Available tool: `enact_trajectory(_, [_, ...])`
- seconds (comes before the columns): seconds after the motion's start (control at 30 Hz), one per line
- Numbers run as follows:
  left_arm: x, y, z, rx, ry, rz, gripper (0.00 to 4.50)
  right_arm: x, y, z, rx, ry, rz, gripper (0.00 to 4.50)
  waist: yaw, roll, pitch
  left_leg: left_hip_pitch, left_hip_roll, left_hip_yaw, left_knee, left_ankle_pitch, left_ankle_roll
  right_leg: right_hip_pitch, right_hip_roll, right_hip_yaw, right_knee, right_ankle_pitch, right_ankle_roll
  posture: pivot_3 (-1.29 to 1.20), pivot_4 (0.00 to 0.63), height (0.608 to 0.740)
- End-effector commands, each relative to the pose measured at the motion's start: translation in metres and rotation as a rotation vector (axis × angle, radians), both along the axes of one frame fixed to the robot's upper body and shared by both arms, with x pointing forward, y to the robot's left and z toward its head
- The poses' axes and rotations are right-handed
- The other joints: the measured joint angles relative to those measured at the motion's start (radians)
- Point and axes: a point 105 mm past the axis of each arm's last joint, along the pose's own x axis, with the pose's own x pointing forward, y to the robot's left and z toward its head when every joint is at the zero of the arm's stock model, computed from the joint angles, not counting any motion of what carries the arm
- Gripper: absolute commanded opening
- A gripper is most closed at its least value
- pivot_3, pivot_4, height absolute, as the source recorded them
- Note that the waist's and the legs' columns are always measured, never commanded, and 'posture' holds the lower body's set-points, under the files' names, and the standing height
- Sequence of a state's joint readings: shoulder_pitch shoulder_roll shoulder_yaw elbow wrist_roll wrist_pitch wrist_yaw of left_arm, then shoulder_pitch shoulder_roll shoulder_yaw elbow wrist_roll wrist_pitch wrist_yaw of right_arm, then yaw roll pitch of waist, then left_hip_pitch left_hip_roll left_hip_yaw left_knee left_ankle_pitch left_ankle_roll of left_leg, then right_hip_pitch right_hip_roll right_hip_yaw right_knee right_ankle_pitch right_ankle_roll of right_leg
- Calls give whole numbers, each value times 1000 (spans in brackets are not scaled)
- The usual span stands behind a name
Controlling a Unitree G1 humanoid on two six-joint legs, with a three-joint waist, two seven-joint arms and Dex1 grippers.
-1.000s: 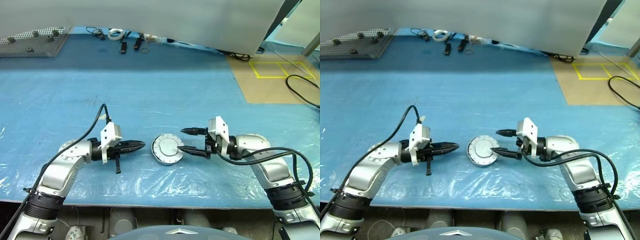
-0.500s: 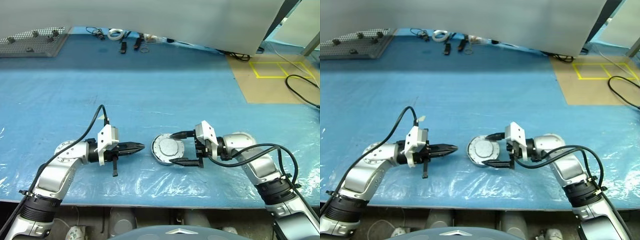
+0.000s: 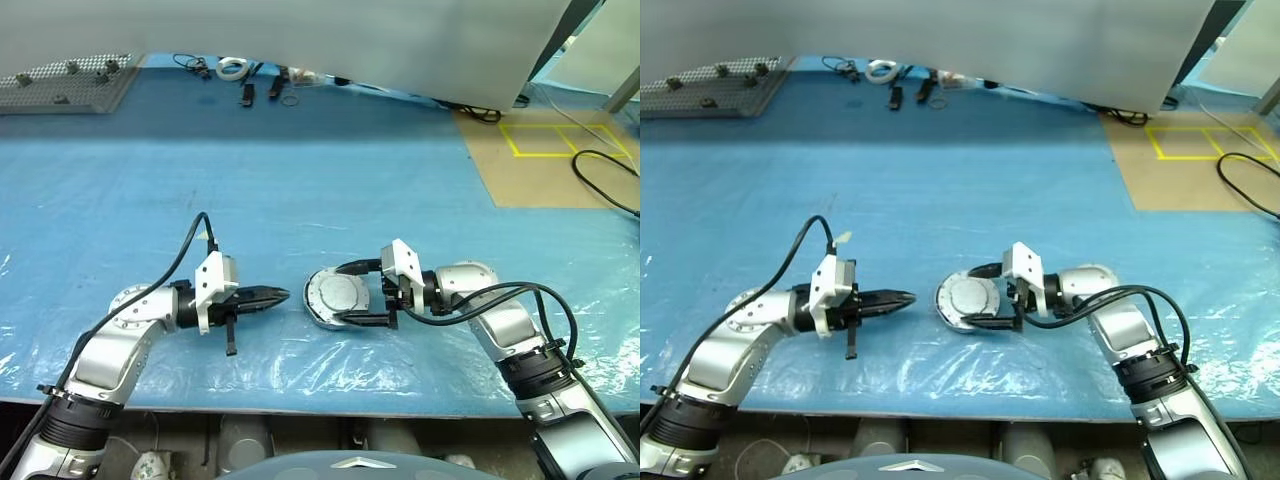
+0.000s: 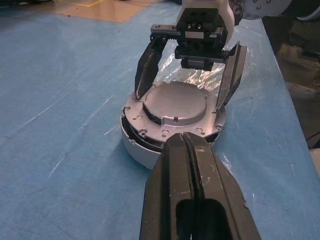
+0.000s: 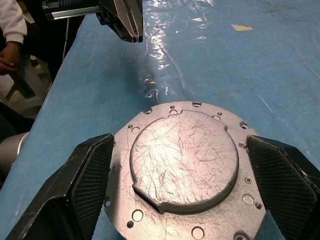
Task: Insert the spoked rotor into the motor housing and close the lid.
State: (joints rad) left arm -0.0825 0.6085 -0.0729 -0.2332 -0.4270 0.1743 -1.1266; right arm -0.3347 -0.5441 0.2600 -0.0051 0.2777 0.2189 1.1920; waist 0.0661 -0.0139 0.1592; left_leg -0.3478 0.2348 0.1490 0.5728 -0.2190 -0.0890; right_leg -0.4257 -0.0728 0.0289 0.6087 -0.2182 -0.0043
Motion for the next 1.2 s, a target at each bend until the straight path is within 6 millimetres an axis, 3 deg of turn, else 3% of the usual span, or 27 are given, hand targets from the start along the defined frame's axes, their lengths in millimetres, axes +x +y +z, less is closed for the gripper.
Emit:
enact_trajectory(0.03, [-2, 2, 9, 3, -39, -1, 0, 0, 2, -2, -6, -8, 4, 4469, 0, 0, 0, 0, 0, 0, 0, 0, 0, 0, 0, 0, 0, 0, 0, 0, 150, 740])
enact_trajectory(0.27, [-5, 9, 6, 17, -32, 16, 0, -1, 1, -6, -22, -19, 4, 4469, 0, 0, 0, 1, 0, 0, 1, 0, 0, 0, 0, 0, 1, 0, 0, 0, 150, 740])
enact_trajectory(0.43, [-8, 12, 1, 34, -21, 17, 0, -1, 3, -3, -16, -53, 13, 2958, 0, 0, 0, 1, 0, 0, 1, 0, 0, 0, 0, 0, 1, 0, 0, 0, 150, 740])
enact_trajectory(0.63, [-9, 11, -1, 37, -18, -1, 0, 0, 5, 1, -19, -85, 38, 2846, -1, 0, 0, 1, 0, 0, 3, 0, 0, 0, 0, 0, 1, 0, 0, 0, 150, 740])
enact_trajectory(0.8, [-12, 12, -1, 41, -18, -25, 0, 2, 7, 6, -7, -97, 47, 1262, -2, 0, 0, 1, 1, 0, 3, 0, 0, 0, 0, 0, 1, 0, 0, 0, 150, 740])
enact_trajectory(0.93, [-7, 18, -15, 57, -37, 23, 0, 4, 7, 5, -8, -91, 45, 18, -2, 0, 0, 1, 1, 0, 3, 0, 0, 0, 0, 0, 1, 0, 0, 0, 150, 740])
enact_trajectory(1.2, [-17, 20, -33, 14, -2, 116, 0, 9, 4, 6, -5, -97, 7, 18, -4, 0, 0, 0, 2, 0, 3, 0, 0, 0, 1, 0, 1, 0, 0, 0, 150, 740])
